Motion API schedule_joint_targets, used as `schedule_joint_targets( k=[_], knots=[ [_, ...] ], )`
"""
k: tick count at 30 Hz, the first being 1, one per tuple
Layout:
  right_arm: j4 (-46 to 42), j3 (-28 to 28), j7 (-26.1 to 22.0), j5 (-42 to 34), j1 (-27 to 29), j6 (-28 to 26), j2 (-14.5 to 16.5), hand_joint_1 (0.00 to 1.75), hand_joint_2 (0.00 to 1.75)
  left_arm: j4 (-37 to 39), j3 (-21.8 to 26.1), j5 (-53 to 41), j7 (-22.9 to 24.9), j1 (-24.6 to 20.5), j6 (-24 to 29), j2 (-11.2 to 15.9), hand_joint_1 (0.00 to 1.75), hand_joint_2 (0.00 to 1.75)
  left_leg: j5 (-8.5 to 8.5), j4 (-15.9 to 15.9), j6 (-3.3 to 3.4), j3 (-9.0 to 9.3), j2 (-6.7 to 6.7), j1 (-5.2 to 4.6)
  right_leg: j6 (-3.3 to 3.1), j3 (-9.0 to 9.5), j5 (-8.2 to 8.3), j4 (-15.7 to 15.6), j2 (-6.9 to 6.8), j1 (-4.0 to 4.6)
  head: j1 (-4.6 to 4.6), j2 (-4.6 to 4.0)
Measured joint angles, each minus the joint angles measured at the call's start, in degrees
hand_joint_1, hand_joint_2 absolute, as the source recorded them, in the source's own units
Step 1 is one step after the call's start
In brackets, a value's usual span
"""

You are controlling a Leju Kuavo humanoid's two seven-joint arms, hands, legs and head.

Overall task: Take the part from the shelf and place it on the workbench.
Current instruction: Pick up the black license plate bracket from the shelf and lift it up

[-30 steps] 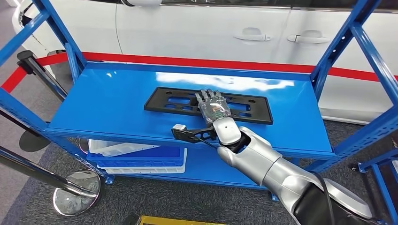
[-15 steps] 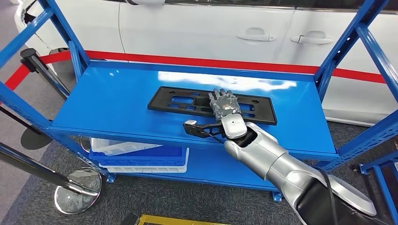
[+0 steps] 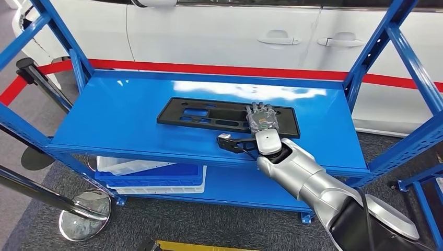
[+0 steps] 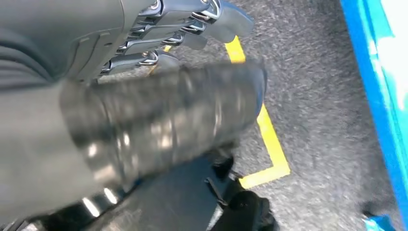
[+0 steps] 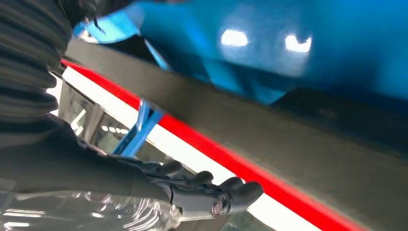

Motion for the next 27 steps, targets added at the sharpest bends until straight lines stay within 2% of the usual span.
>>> schedule_joint_targets(
  k=[1, 3, 4, 5, 7, 8, 9, 10, 11, 12, 13, 14, 15, 18, 20, 23, 24, 25, 26, 27],
  knots=[
    [0.26, 0.0, -0.1, 0.0, 0.16, -0.46, 0.0, 1.75, 1.75, -0.01, -0.01, 0.05, -0.15, 0.05, -0.45, 0.0, 0.0, 1.75, -0.01, -0.29, 0.12, 0.17, -0.04, -0.16, 0.24, -0.07, 0.05, -0.05, 0.0, -0.01, 0.01, 0.0],
    [0.66, 0.0, -0.44, 0.0, 0.5, -1.21, 0.0, 1.75, 1.75, -0.01, -0.02, 0.19, -0.34, 0.17, -1.21, -0.02, 0.0, 1.75, 0.35, -0.88, 0.59, 0.44, 0.0, 0.09, 0.77, -0.24, -0.31, 0.24, -0.04, -0.08, 0.04, 0.0],
    [0.85, 0.0, -0.63, 0.0, 0.58, -1.62, 0.0, 1.75, 1.75, -0.01, -0.02, 0.31, -0.4, 0.17, -1.51, -0.04, 0.0, 1.75, 0.54, -1.22, 0.87, 0.63, 0.05, 0.24, 0.99, -0.71, -1.14, 1.34, -0.09, -0.08, 0.08, 0.0],
    [1.03, 0.0, -0.81, 0.0, 0.63, -2.04, -0.01, 1.75, 1.75, -0.01, -0.02, 0.44, -0.45, 0.14, -1.71, -0.04, 0.0, 1.75, 0.69, -1.51, 1.16, 0.81, 0.11, 0.4, 1.21, -1.71, -2.51, 3.58, -0.14, -0.11, 0.12, 0.0],
    [1.41, 0.0, -1.02, 0.0, 0.9, -2.72, -0.01, 1.75, 1.75, 0.01, -0.03, 0.64, -0.47, 0.06, -1.88, -0.02, 0.0, 1.75, 0.68, -1.53, 1.43, 0.87, 0.18, 0.37, 1.57, -5.0, -5.94, 10.75, -0.19, -0.33, 0.14, 0.0],
    [1.58, 0.0, -1.07, 0.01, 1.08, -2.96, -0.01, 1.75, 1.75, 0.01, -0.03, 0.68, -0.47, 0.06, -1.89, -0.01, 0.0, 1.75, 0.63, -1.48, 1.47, 0.87, 0.19, 0.38, 1.76, -6.62, -7.07, 14.1, -0.2, -0.5, 0.13, 0.0],
    [1.75, 0.0, -1.13, 0.01, 1.22, -3.17, -0.01, 1.75, 1.75, 0.01, -0.03, 0.69, -0.47, 0.08, -1.89, -0.01, 0.0, 1.75, 0.58, -1.4, 1.46, 0.87, 0.18, 0.41, 1.94, -7.62, -7.35, 16.03, -0.21, -0.68, 0.12, 0.0],
    [1.89, 0.0, -1.2, 0.02, 1.27, -3.42, -0.01, 1.75, 1.75, 0.0, -0.04, 0.7, -0.47, 0.1, -1.89, -0.02, 0.0, 1.75, 0.48, -1.25, 1.38, 0.87, 0.14, 0.48, 2.13, -7.66, -6.63, 15.97, -0.23, -0.88, 0.13, 0.0],
    [1.99, 0.0, -1.34, 0.04, 1.24, -3.7, 0.0, 1.75, 1.75, -0.01, -0.04, 0.73, -0.47, 0.13, -1.88, -0.04, 0.0, 1.75, 0.29, -0.98, 1.22, 0.88, 0.07, 0.62, 2.33, -6.63, -5.0, 13.73, -0.26, -1.09, 0.13, 0.0],
    [2.06, 0.0, -1.55, 0.09, 1.18, -4.0, 0.01, 1.75, 1.75, -0.01, -0.04, 0.79, -0.46, 0.13, -1.85, -0.05, 0.0, 1.75, 0.0, -0.56, 0.96, 0.86, -0.01, 0.79, 2.54, -4.87, -3.05, 10.02, -0.31, -1.33, 0.15, 0.0],
    [2.1, 0.0, -1.73, 0.16, 1.13, -4.32, 0.01, 1.75, 1.75, -0.01, -0.04, 0.89, -0.45, 0.13, -1.75, -0.05, 0.0, 1.75, -0.33, -0.1, 0.62, 0.76, -0.1, 0.92, 2.69, -3.13, -1.82, 6.52, -0.32, -1.42, 0.19, 0.0],
    [2.12, 0.0, -1.91, 0.26, 1.11, -4.63, 0.09, 1.75, 1.75, 0.0, -0.04, 0.99, -0.43, 0.11, -1.63, -0.04, 0.0, 1.75, -0.68, 0.48, 0.25, 0.59, -0.18, 0.91, 2.6, -1.74, -1.01, 3.78, -0.27, -1.45, 0.21, 0.0],
    [2.12, 0.0, -2.09, 0.37, 1.12, -4.88, 0.19, 1.75, 1.75, 0.0, -0.04, 1.07, -0.4, 0.07, -1.52, -0.02, 0.0, 1.75, -0.91, 0.88, -0.08, 0.43, -0.23, 0.89, 2.4, -1.03, -0.9, 2.41, -0.2, -1.37, 0.19, 0.0],
    [2.11, 0.0, -2.72, 0.64, 1.16, -5.53, 0.52, 1.75, 1.75, -0.01, -0.04, 1.27, -0.11, 0.06, -1.8, 0.0, 0.0, 1.75, -1.08, 1.16, -0.81, 0.25, -0.34, 0.94, 1.27, -0.84, -0.93, 2.08, -0.15, -1.02, 0.05, 0.0],
    [2.1, 0.0, -2.91, 0.88, 1.03, -5.88, 0.65, 1.75, 1.75, -0.01, -0.03, 1.4, 0.07, 0.11, -2.09, -0.03, 0.0, 1.75, -2.66, 3.39, -1.22, -0.69, -0.16, 1.02, 0.57, -0.72, -0.74, 1.85, -0.25, -1.08, -0.06, 0.0],
    [2.11, 0.0, -2.92, 1.16, 1.1, -6.14, 0.69, 1.75, 1.75, -0.01, -0.04, 1.49, 0.08, 0.12, -2.18, -0.13, 0.0, 1.75, -7.34, 13.15, -1.5, -5.11, 0.03, 1.04, -0.04, -0.74, -0.62, 1.73, -0.29, -0.83, -0.18, 0.0],
    [2.11, 0.0, -2.93, 1.2, 1.19, -6.18, 0.69, 1.75, 1.75, -0.01, -0.04, 1.5, 0.09, 0.14, -2.18, -0.14, 0.0, 1.75, -7.97, 15.68, -1.42, -6.33, 0.03, 1.01, -0.11, -0.75, -0.62, 1.73, -0.28, -0.67, -0.16, 0.0],
    [2.12, 0.0, -2.94, 1.23, 1.26, -6.2, 0.69, 1.75, 1.75, -0.01, -0.04, 1.55, 0.1, 0.16, -2.19, -0.14, 0.0, 1.75, -7.63, 16.41, -1.22, -6.73, 0.02, 0.94, -0.15, -0.74, -0.62, 1.73, -0.27, -0.52, -0.17, 0.0],
    [2.12, 0.0, -2.94, 1.24, 1.3, -6.22, 0.69, 1.75, 1.75, -0.01, -0.04, 1.58, 0.12, 0.17, -2.19, -0.14, 0.0, 1.75, -6.34, 15.1, -0.91, -6.16, 0.02, 0.82, -0.18, -0.7, -0.63, 1.73, -0.26, -0.4, -0.16, 0.0],
    [2.11, 0.0, -2.95, 1.26, 1.28, -6.25, 0.7, 1.75, 1.75, -0.01, -0.04, 1.62, 0.12, 0.16, -2.18, -0.12, 0.0, 1.75, -4.34, 11.74, -0.49, -4.56, 0.02, 0.62, -0.19, -0.64, -0.63, 1.72, -0.25, -0.33, -0.16, 0.0]
  ],
)
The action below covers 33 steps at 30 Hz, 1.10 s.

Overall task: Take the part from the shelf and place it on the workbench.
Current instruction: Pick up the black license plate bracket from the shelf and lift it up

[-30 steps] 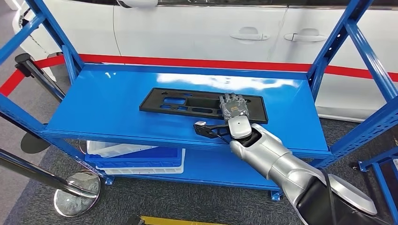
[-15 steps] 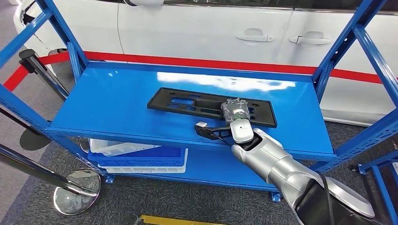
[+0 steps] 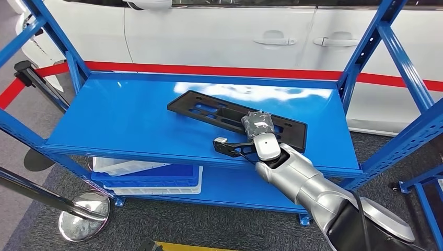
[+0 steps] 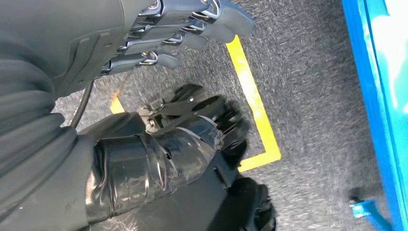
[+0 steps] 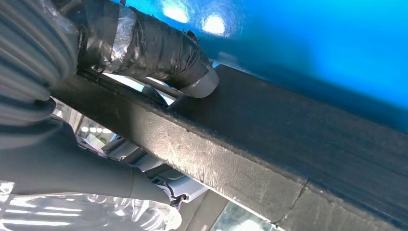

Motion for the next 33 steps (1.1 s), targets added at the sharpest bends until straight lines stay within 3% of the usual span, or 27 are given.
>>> schedule_joint_targets(
  k=[2, 3, 7, 9, 11, 12, 13, 14, 16, 18, 21, 23, 26, 28, 29, 30, 32, 33],
  knots=[
    [-0.01, 0.0, 0.02, 0.09, -0.09, -0.19, 0.02, 1.75, 1.75, 0.0, 0.0, 0.03, -0.02, -0.08, 0.06, 0.05, 0.0, 1.75, 2.69, -7.48, 0.79, 3.61, -0.01, -0.53, 0.07, 0.02, 0.03, -0.04, 0.01, 0.07, 0.03, 0.0],
    [-0.01, 0.0, 0.03, 0.15, -0.1, -0.36, 0.03, 1.75, 1.75, 0.0, 0.0, 0.04, -0.04, -0.1, 0.1, 0.08, 0.0, 1.75, 3.2, -9.8, 1.02, 4.73, -0.02, -0.78, 0.21, -0.03, 0.11, -0.13, 0.01, 0.08, 0.02, 0.0],
    [-0.03, -0.01, 0.14, 0.41, -0.04, -1.24, -0.07, 1.75, 1.75, 0.0, 0.0, 0.22, 0.01, -0.02, 0.19, 0.05, 0.0, 1.75, 4.0, -12.38, 1.59, 5.79, 0.11, -0.84, 1.23, -0.18, 0.17, -0.42, 0.06, -0.03, 0.07, 0.0],
    [-0.04, -0.03, 0.19, 0.57, -0.11, -1.79, -0.2, 1.75, 1.75, 0.0, 0.0, 0.35, 0.03, -0.06, 0.19, 0.01, 0.0, 1.75, 4.65, -13.42, 1.96, 6.25, 0.33, -0.51, 1.67, -1.68, -2.2, 3.09, 0.05, -0.03, 0.15, 0.0],
    [-0.05, -0.04, 0.19, 0.75, 0.07, -2.51, -0.36, 1.75, 1.75, 0.01, 0.0, 0.47, 0.07, -0.08, 0.22, 0.04, 0.0, 1.75, 4.72, -13.45, 2.16, 6.23, 0.4, -0.52, 2.1, -4.73, -5.52, 10.04, 0.03, -0.2, 0.18, 0.0],
    [-0.07, -0.04, 0.18, 0.84, 0.24, -2.94, -0.45, 1.75, 1.75, 0.01, 0.0, 0.51, 0.08, -0.07, 0.38, 0.06, 0.0, 1.75, 4.67, -13.36, 2.15, 6.19, 0.41, -0.49, 2.31, -5.98, -6.32, 12.8, 0.01, -0.33, 0.18, 0.0],
    [-0.13, -0.05, 0.17, 0.92, 0.4, -3.36, -0.54, 1.75, 1.75, 0.01, 0.0, 0.51, 0.04, -0.04, 0.69, 0.04, 0.0, 1.75, 4.58, -13.2, 2.11, 6.16, 0.39, -0.44, 2.5, -6.42, -6.1, 13.74, 0.0, -0.46, 0.19, 0.0],
    [-0.28, -0.07, 0.19, 0.97, 0.48, -3.81, -0.62, 1.75, 1.75, 0.01, 0.0, 0.5, -0.03, 0.0, 1.23, 0.02, 0.0, 1.75, 4.42, -12.97, 2.0, 6.15, 0.35, -0.34, 2.7, -5.83, -4.87, 12.6, -0.02, -0.61, 0.19, 0.0],
    [-0.96, -0.21, 0.26, 1.13, 0.46, -4.89, -0.84, 1.75, 1.75, 0.01, 0.0, 0.48, -0.13, 0.05, 2.83, -0.07, 0.0, 1.75, 3.82, -12.12, 1.52, 6.03, 0.24, -0.12, 3.04, -2.51, -1.52, 5.91, -0.11, -0.9, 0.2, 0.0],
    [-2.21, -0.5, 0.33, 1.45, 0.39, -6.65, -1.06, 1.75, 1.75, 0.02, 0.0, 0.69, 0.0, -0.03, 4.63, -0.09, 0.0, 1.75, 3.24, -10.97, 0.83, 5.48, 0.15, -0.18, 2.7, -0.25, -0.25, 1.07, -0.06, -0.88, 0.24, 0.0],
    [-5.26, -1.17, 0.36, 2.53, 0.36, -9.81, -1.67, 1.75, 1.75, 0.02, 0.0, 1.56, 0.45, 0.04, 6.93, -0.05, 0.0, 1.75, 3.08, -10.51, 0.18, 4.76, 0.16, -0.25, 1.53, -0.37, -0.38, 0.54, 0.09, -0.62, 0.27, 0.0],
    [-8.38, -1.86, 0.42, 3.32, 0.07, -11.19, -2.16, 1.75, 1.75, 0.02, 0.0, 1.83, 1.17, 0.11, 8.02, -0.04, 0.0, 1.75, 1.8, -8.68, -0.23, 3.89, 0.2, -0.1, 0.82, -0.36, -0.24, 0.37, 0.12, -0.74, 0.17, 0.0],
    [-13.62, -3.13, 0.57, 4.79, -0.59, -12.62, -2.59, 1.75, 1.75, 0.02, 0.0, 1.26, 2.57, 0.08, 8.99, -0.08, 0.0, 1.75, -2.77, 1.12, -0.79, -0.59, 0.22, 0.13, 0.17, -0.23, -0.21, 0.3, 0.12, -0.63, -0.07, 0.0],
    [-16.71, -3.8, 0.6, 5.95, -0.73, -14.01, -2.81, 1.75, 1.75, 0.02, 0.0, 0.94, 3.36, 0.11, 9.57, -0.09, 0.0, 1.75, -3.7, 5.47, -0.68, -2.86, 0.21, 0.16, 0.09, -0.14, -0.21, 0.31, 0.13, -0.35, -0.07, 0.0],
    [-18.17, -4.07, 0.58, 6.43, -0.75, -14.6, -2.93, 1.75, 1.75, 0.02, 0.0, 0.95, 3.66, 0.12, 9.77, -0.1, 0.0, 1.75, -2.69, 4.67, -0.45, -2.6, 0.21, 0.12, 0.08, -0.08, -0.2, 0.32, 0.16, -0.23, -0.05, 0.0],
    [-19.66, -4.35, 0.55, 6.86, -0.77, -15.04, -3.06, 1.75, 1.75, 0.02, 0.0, 1.11, 3.88, 0.11, 9.88, -0.1, 0.0, 1.75, -0.9, 1.94, -0.16, -1.37, 0.2, 0.04, 0.07, -0.02, -0.2, 0.32, 0.2, -0.16, -0.05, 0.0],
    [-22.84, -5.03, 0.51, 7.81, -0.92, -15.57, -3.31, 1.75, 1.75, 0.02, 0.0, 1.57, 4.08, 0.07, 9.76, -0.09, 0.0, 1.75, 2.49, -5.77, 0.44, 2.31, 0.14, -0.33, 0.14, -0.03, -0.17, 0.29, 0.31, -0.09, -0.04, 0.0],
    [-24.57, -5.39, 0.49, 8.43, -1.0, -15.72, -3.44, 1.75, 1.75, 0.02, 0.0, 1.86, 4.1, 0.05, 9.63, -0.09, 0.0, 1.75, 3.37, -8.52, 0.65, 3.6, 0.1, -0.57, 0.29, -0.15, -0.08, 0.25, 0.35, -0.11, -0.04, 0.0]
  ],
)
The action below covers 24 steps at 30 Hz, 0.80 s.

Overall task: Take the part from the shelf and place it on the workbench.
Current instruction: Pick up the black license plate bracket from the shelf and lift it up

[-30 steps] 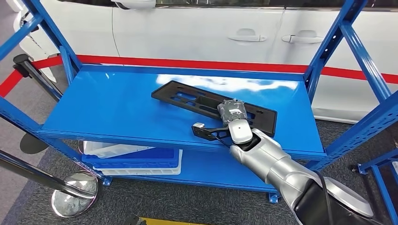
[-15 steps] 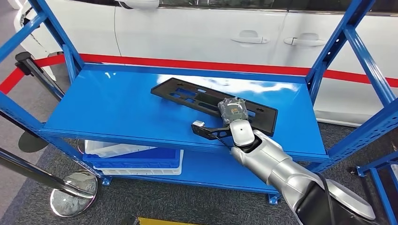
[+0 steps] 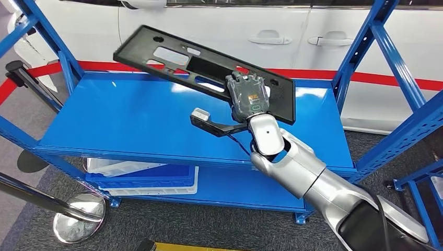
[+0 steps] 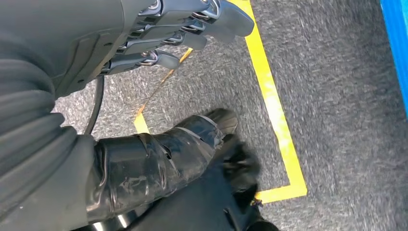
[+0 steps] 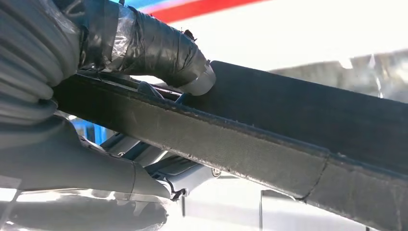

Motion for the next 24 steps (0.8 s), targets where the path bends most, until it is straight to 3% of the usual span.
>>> schedule_joint_targets(
  k=[3, 5, 7, 9, 10, 11, 12, 14, 16, 20, 22, 24],
  knots=[
    [-4.92, -0.67, -0.19, 2.05, -0.09, -0.14, -0.36, 1.75, 1.75, 0.0, 0.0, 0.57, 0.04, 0.02, -0.24, -0.01, 0.0, 1.75, 0.61, -2.33, 0.42, 0.82, -0.04, -0.51, 0.81, -0.3, 0.5, -0.33, 0.09, -0.17, 0.01, 0.0],
    [-7.88, -0.9, -0.38, 2.91, 0.0, -0.1, -0.67, 1.75, 1.75, 0.0, 0.0, 0.61, 0.04, 0.01, -0.16, -0.17, 0.0, 1.75, 1.44, -3.37, 0.91, 1.01, 0.17, -0.32, 1.28, -0.53, -0.38, 0.26, 0.04, -0.17, 0.1, 0.0],
    [-10.56, -1.14, -0.46, 3.11, 0.07, -0.04, -0.98, 1.75, 1.75, 0.0, 0.0, 0.6, 0.01, -0.07, -0.03, -0.33, 0.0, 1.75, 2.22, -4.2, 1.43, 1.01, 0.36, -0.06, 1.53, -1.86, -3.98, 4.27, -0.09, -0.09, 0.27, 0.0],
    [-13.1, -1.39, -0.46, 2.71, 0.39, -0.05, -1.43, 1.75, 1.75, 0.0, 0.0, 0.6, -0.02, -0.06, 0.11, -0.35, 0.0, 1.75, 2.6, -4.16, 1.66, 0.53, 0.37, -0.07, 1.71, -4.03, -8.22, 11.33, -0.17, -0.1, 0.38, 0.0],
    [-14.24, -1.54, -0.48, 2.34, 0.61, -0.07, -1.75, 1.75, 1.75, 0.0, 0.0, 0.61, -0.04, -0.04, 0.17, -0.37, 0.0, 1.75, 2.78, -4.03, 1.63, 0.22, 0.37, -0.06, 1.78, -4.54, -9.17, 13.75, -0.19, -0.13, 0.39, 0.0],
    [-15.36, -1.68, -0.49, 1.96, 0.81, -0.09, -2.07, 1.75, 1.75, 0.0, 0.0, 0.62, -0.05, -0.01, 0.2, -0.44, 0.0, 1.75, 2.98, -3.88, 1.59, -0.17, 0.37, -0.04, 1.84, -4.27, -9.18, 14.54, -0.23, -0.16, 0.41, 0.0],
    [-16.32, -1.83, -0.5, 1.55, 0.91, -0.11, -2.36, 1.75, 1.75, 0.0, 0.0, 0.64, -0.05, 0.02, 0.2, -0.51, 0.0, 1.75, 3.18, -3.71, 1.48, -0.55, 0.37, 0.0, 1.87, -2.95, -8.18, 12.99, -0.26, -0.18, 0.41, 0.0],
    [-18.18, -2.21, -0.51, 0.73, 0.97, -0.14, -2.85, 1.75, 1.75, 0.0, 0.0, 0.7, -0.06, 0.04, 0.23, -0.69, 0.0, 1.75, 3.51, -3.15, 1.16, -1.36, 0.36, 0.09, 1.81, 1.67, -5.72, 5.61, -0.34, -0.17, 0.41, 0.0],
    [-20.18, -2.66, -0.51, -0.03, 1.05, -0.15, -3.37, 1.75, 1.75, 0.0, 0.0, 0.76, -0.06, 0.05, 0.31, -0.75, 0.0, 1.75, 3.84, -2.51, 0.64, -1.99, 0.31, 0.03, 1.55, 4.65, -4.27, 0.4, -0.31, -0.02, 0.39, 0.0],
    [-22.88, -3.21, -0.51, -1.03, 1.54, -0.04, -4.29, 1.75, 1.75, 0.06, 0.01, 1.14, -0.02, 0.13, 0.31, -0.66, 0.0, 1.75, 4.21, -1.81, -0.5, -2.98, 0.07, 0.01, 0.11, 3.94, -2.71, -0.46, -0.32, 0.08, 0.42, 0.0],
    [-24.16, -3.36, -0.48, -1.21, 1.75, 0.2, -4.65, 1.75, 1.75, 0.12, 0.02, 1.45, 0.02, 0.21, 0.23, -0.6, 0.0, 1.75, 0.52, 1.87, -1.08, -4.69, 0.03, 0.22, -0.68, 2.75, -1.61, -0.64, -0.4, -0.03, 0.25, 0.0],
    [-25.5, -3.46, -0.46, -1.1, 1.79, 0.38, -4.94, 1.75, 1.75, 0.11, 0.02, 1.58, 0.03, 0.22, 0.18, -0.68, 0.0, 1.75, -4.79, 9.36, -1.52, -6.86, 0.08, 0.35, -1.07, 1.27, -0.55, -0.6, -0.4, 0.18, 0.06, 0.0]
  ],
)
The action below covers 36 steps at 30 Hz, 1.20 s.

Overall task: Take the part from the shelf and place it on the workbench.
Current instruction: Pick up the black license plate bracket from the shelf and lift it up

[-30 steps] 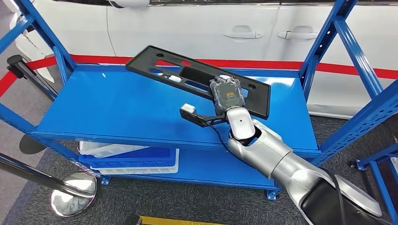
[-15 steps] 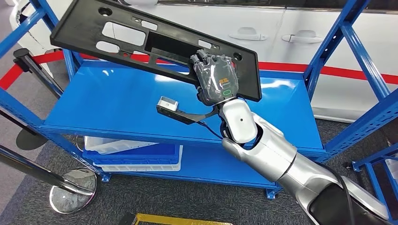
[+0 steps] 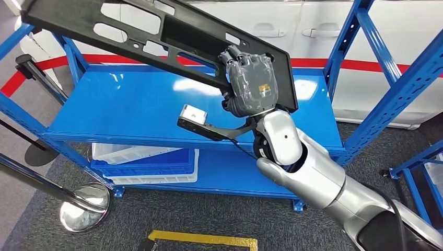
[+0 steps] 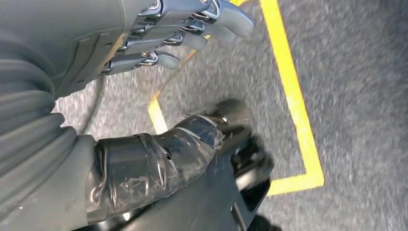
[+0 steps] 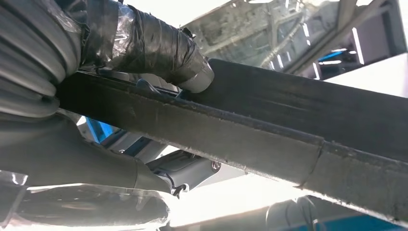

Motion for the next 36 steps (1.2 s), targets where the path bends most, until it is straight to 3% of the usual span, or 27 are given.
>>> schedule_joint_targets(
  k=[1, 2, 3, 5, 7, 9, 11, 12, 13, 15, 16, 17, 18, 20, 21, 23, 26, 27, 29, 31, 32, 33, 34, 36],
  knots=[
    [-0.56, -0.03, 0.0, 0.05, 0.02, 0.04, -0.15, 1.75, 1.75, 0.0, 0.0, 0.04, 0.0, -0.02, -0.02, -0.04, 0.0, 1.75, -1.41, 3.22, -0.02, -0.56, 0.01, 0.01, -0.08, -0.68, 0.49, 0.03, 0.0, 0.18, 0.0, 0.0],
    [-1.05, -0.05, 0.0, 0.07, 0.05, 0.06, -0.32, 1.75, 1.75, -0.01, 0.0, 0.04, 0.0, -0.05, -0.02, -0.06, 0.0, 1.75, -1.58, 4.86, 0.17, -0.29, 0.0, -0.06, -0.14, -1.35, 0.98, 0.05, 0.0, 0.41, 0.0, 0.0],
    [-1.5, -0.06, -0.01, 0.07, 0.08, 0.07, -0.5, 1.75, 1.75, 0.0, 0.0, 0.05, 0.0, -0.07, -0.03, -0.07, 0.0, 1.75, -0.69, 4.43, 0.55, 0.94, -0.03, -0.23, -0.19, -1.98, 1.45, 0.06, 0.0, 0.63, 0.01, 0.0],
    [-2.42, -0.17, -0.01, 0.07, 0.14, 0.09, -0.84, 1.75, 1.75, 0.01, 0.0, 0.08, 0.0, -0.14, -0.01, -0.05, 0.0, 1.75, 1.53, -2.42, 2.02, 6.48, -0.06, -1.08, -0.26, -3.04, 2.41, 0.05, 0.04, 0.89, 0.02, 0.0],
    [-3.21, -0.43, 0.01, 0.07, 0.19, 0.09, -1.14, 1.75, 1.75, 0.01, 0.0, 0.09, -0.01, -0.3, 0.03, 0.02, 0.0, 1.75, 1.64, -10.49, 3.37, 12.04, 0.02, -1.94, 0.0, -3.5, 3.27, -0.14, -0.02, 0.78, 0.04, 0.0],
    [-3.82, -0.64, 0.01, 0.08, 0.26, 0.11, -1.38, 1.75, 1.75, 0.02, 0.0, 0.08, -0.03, -0.46, 0.03, 0.1, 0.0, 1.75, 1.63, -13.64, 4.0, 13.63, 0.07, -2.37, 0.58, -3.47, 4.15, -0.68, -0.16, 0.35, -0.09, 0.0],
    [-4.37, -0.74, 0.13, 0.3, 0.32, 0.34, -1.68, 1.75, 1.75, 0.02, 0.0, 0.04, -0.03, -0.55, 0.02, 0.05, 0.0, 1.75, 3.33, -15.15, 4.38, 13.62, 0.23, -2.32, 1.02, -3.6, 4.33, -1.03, -0.15, 0.19, -0.22, 0.0],
    [-4.74, -0.8, 0.3, 0.63, 0.28, 0.66, -1.91, 1.75, 1.75, 0.02, 0.0, -0.02, -0.02, -0.59, -0.01, -0.01, 0.0, 1.75, 4.26, -15.98, 4.55, 13.55, 0.4, -2.14, 1.22, -3.96, 3.2, -0.38, -0.12, 0.24, -0.15, 0.0],
    [-5.18, -0.87, 0.59, 1.13, 0.22, 1.14, -2.17, 1.75, 1.75, 0.02, 0.0, -0.08, 0.0, -0.66, -0.03, -0.07, 0.0, 1.75, 5.14, -16.61, 4.61, 13.28, 0.57, -1.91, 1.47, -4.6, 0.95, 1.53, -0.11, 0.23, -0.04, 0.0],
    [-6.26, -1.01, 1.35, 2.23, 0.08, 2.46, -2.74, 1.75, 1.75, 0.02, 0.0, -0.17, 0.13, -0.83, -0.07, -0.13, 0.0, 1.75, 6.21, -16.63, 4.58, 12.01, 0.74, -1.66, 2.19, -6.31, -4.41, 8.3, -0.15, -0.17, 0.14, 0.0],
    [-6.84, -1.04, 1.81, 2.71, 0.07, 3.21, -3.05, 1.75, 1.75, 0.02, 0.0, -0.17, 0.26, -0.91, -0.06, -0.15, 0.0, 1.75, 6.58, -16.34, 4.4, 11.24, 0.76, -1.5, 2.63, -6.94, -5.95, 11.77, -0.17, -0.46, 0.16, 0.0],
    [-7.39, -1.05, 2.23, 3.04, 0.08, 3.91, -3.41, 1.75, 1.75, 0.02, 0.0, -0.17, 0.41, -0.99, -0.05, -0.17, 0.0, 1.75, 6.89, -15.91, 4.16, 10.41, 0.78, -1.27, 3.08, -6.92, -6.05, 13.83, -0.18, -0.74, 0.16, 0.0],
    [-8.02, -1.08, 2.64, 3.34, 0.09, 4.6, -3.8, 1.75, 1.75, 0.02, 0.0, -0.17, 0.61, -1.1, -0.02, -0.21, 0.0, 1.75, 7.14, -15.32, 3.88, 9.48, 0.78, -0.94, 3.6, -6.03, -5.07, 14.01, -0.2, -1.04, 0.18, 0.0],
    [-9.32, -1.25, 3.33, 3.8, 0.09, 5.68, -4.57, 1.75, 1.75, 0.02, 0.0, -0.16, 0.97, -1.34, 0.08, -0.21, 0.0, 1.75, 7.36, -13.52, 3.2, 7.43, 0.78, -0.22, 4.84, -1.86, -2.69, 8.8, -0.28, -1.75, 0.22, 0.0],
    [-10.1, -1.4, 3.6, 3.98, 0.11, 6.13, -4.89, 1.75, 1.75, 0.03, 0.0, -0.19, 1.14, -1.49, 0.13, -0.11, 0.0, 1.75, 7.32, -12.37, 2.79, 6.33, 0.75, -0.05, 5.17, 0.29, -2.53, 5.51, -0.26, -1.82, 0.34, 0.0],
    [-11.77, -1.73, 4.06, 4.19, 0.4, 6.75, -5.44, 1.75, 1.75, 0.04, 0.0, -0.31, 1.38, -1.7, 0.2, 0.13, 0.0, 1.75, 7.34, -10.51, 2.02, 4.88, 0.64, -0.03, 4.75, 2.12, -3.48, 2.24, -0.17, -1.75, 0.48, 0.0],
    [-13.53, -1.98, 4.57, 4.22, 1.23, 7.16, -5.98, 1.75, 1.75, 0.05, 0.0, -0.79, 1.83, -1.75, 0.23, 0.55, 0.0, 1.75, 7.44, -9.59, 1.21, 4.06, 0.5, 0.14, 2.81, 1.34, -3.1, 2.4, -0.12, -1.49, 0.46, 0.0],
    [-13.95, -2.05, 4.65, 4.22, 1.56, 7.21, -6.12, 1.75, 1.75, 0.05, 0.0, -1.01, 2.04, -1.74, 0.23, 0.66, 0.0, 1.75, 6.34, -8.79, 0.94, 3.62, 0.49, 0.31, 2.26, 0.94, -2.62, 2.3, -0.16, -1.46, 0.38, 0.0],
    [-14.85, -2.23, 4.71, 4.23, 2.25, 7.24, -6.36, 1.75, 1.75, 0.04, 0.0, -1.35, 2.54, -1.76, 0.23, 0.83, 0.0, 1.75, 1.67, -4.12, 0.51, 1.99, 0.48, 0.52, 1.42, -0.14, -1.51, 2.16, -0.22, -1.36, 0.16, 0.0],
    [-15.57, -2.41, 4.71, 4.23, 3.1, 7.21, -6.64, 1.75, 1.75, 0.05, 0.0, -1.62, 2.92, -1.83, 0.26, 0.99, 0.0, 1.75, -2.54, 2.73, 0.38, 0.35, 0.49, 0.54, 1.09, -1.49, -0.45, 2.14, -0.23, -1.01, 0.07, 0.0],
    [-15.81, -2.51, 4.67, 4.14, 3.62, 7.16, -6.81, 1.75, 1.75, 0.05, 0.0, -1.73, 3.02, -1.91, 0.33, 1.09, 0.0, 1.75, -3.1, 5.03, 0.5, 0.21, 0.48, 0.52, 1.0, -2.2, 0.09, 2.16, -0.23, -0.78, 0.08, 0.0],
    [-15.95, -2.62, 4.57, 4.0, 4.13, 7.08, -6.96, 1.75, 1.75, 0.05, 0.0, -1.8, 3.04, -2.02, 0.45, 1.17, 0.0, 1.75, -2.6, 5.71, 0.73, 0.81, 0.47, 0.48, 0.95, -2.87, 0.6, 2.17, -0.24, -0.56, 0.08, 0.0],
    [-16.07, -2.78, 4.4, 3.79, 4.6, 6.93, -7.13, 1.75, 1.75, 0.04, 0.0, -1.85, 3.01, -2.18, 0.63, 1.26, 0.0, 1.75, -1.31, 4.45, 1.11, 2.39, 0.44, 0.37, 0.93, -3.57, 1.14, 2.17, -0.24, -0.37, 0.1, 0.0],
    [-16.22, -3.16, 3.99, 3.28, 5.17, 6.39, -7.36, 1.75, 1.75, 0.04, 0.0, -1.86, 2.88, -2.68, 1.03, 1.5, 0.0, 1.75, 0.59, -2.91, 2.11, 7.73, 0.38, -0.12, 1.01, -4.56, 2.13, 2.11, -0.21, -0.21, 0.09, 0.0]
  ],
)
